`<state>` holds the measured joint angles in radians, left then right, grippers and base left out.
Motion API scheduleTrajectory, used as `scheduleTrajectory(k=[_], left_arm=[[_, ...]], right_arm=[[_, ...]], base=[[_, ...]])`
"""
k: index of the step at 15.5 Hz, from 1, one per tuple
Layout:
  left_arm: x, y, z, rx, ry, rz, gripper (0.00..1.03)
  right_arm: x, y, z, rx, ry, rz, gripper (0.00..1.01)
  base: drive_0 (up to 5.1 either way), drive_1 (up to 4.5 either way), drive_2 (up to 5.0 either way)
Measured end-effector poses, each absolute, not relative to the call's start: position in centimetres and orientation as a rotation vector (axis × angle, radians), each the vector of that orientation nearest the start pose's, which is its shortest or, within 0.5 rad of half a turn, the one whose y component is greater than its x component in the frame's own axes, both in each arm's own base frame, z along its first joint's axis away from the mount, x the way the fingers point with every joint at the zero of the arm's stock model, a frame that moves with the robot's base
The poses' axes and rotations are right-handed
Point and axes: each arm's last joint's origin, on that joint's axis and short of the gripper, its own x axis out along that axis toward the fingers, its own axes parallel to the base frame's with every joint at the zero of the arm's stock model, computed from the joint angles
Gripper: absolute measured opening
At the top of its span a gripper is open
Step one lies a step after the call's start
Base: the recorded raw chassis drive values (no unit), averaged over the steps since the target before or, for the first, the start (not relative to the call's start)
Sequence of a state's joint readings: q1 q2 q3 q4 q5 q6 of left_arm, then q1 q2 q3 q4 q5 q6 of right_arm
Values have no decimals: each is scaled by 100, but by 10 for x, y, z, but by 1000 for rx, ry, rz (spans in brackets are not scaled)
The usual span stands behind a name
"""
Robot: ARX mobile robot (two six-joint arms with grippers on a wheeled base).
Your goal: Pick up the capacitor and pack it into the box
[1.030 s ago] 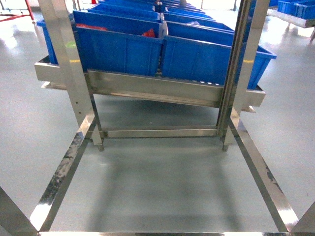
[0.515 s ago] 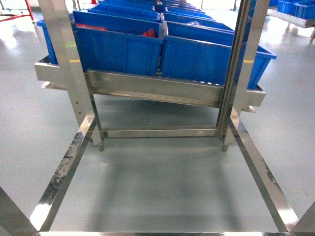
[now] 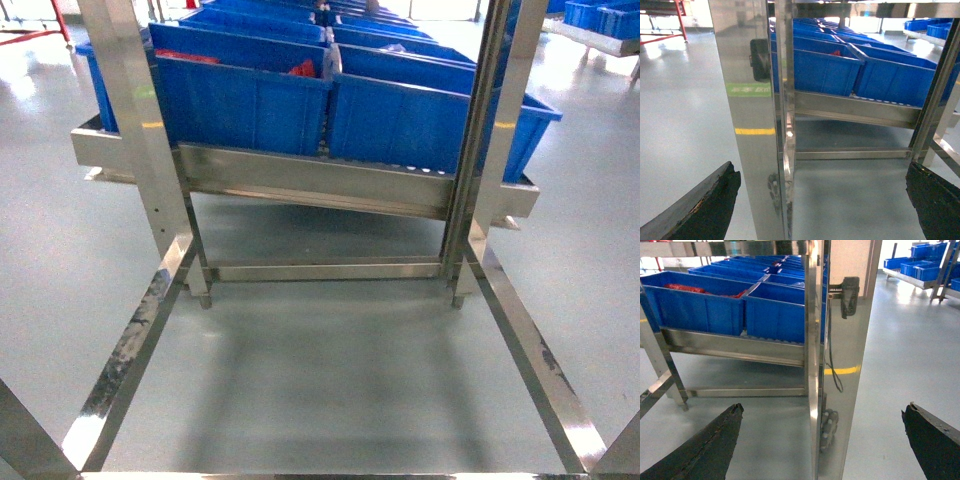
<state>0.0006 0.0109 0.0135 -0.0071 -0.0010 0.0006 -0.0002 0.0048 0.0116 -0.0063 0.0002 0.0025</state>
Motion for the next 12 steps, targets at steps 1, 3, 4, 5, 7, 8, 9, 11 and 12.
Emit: scheduleTrajectory(k=[1, 3, 4, 5, 7, 8, 9, 11, 12], left_arm=[[98, 0, 167, 1, 4, 3, 98], [98, 0, 167, 0, 3, 3, 98], [98, 0, 167, 0, 2, -2, 98], [98, 0, 167, 1, 2, 2, 98], [98, 0, 167, 0, 2, 2, 98], [98, 0, 167, 1, 2, 0, 98], [98, 0, 167, 1, 2, 1, 98], [98, 0, 167, 1, 2, 0, 98], [98, 0, 167, 1, 1, 0, 98]], right_arm=[[97, 0, 166, 2, -1, 0, 98], [97, 0, 166, 2, 0, 0, 98], [97, 0, 167, 2, -1, -1, 98], [97, 0, 166, 3, -1, 1, 98], [97, 0, 167, 1, -2, 1, 98], [97, 0, 167, 4, -2, -2, 98], [97, 0, 167, 1, -2, 0, 98], [97, 0, 167, 4, -2, -1, 98], [97, 0, 166, 3, -1, 0, 98]], base=[[0, 0, 0], [0, 0, 0], [0, 0, 0], [0, 0, 0], [0, 0, 0], [0, 0, 0], [0, 0, 0], [0, 0, 0], [0, 0, 0]])
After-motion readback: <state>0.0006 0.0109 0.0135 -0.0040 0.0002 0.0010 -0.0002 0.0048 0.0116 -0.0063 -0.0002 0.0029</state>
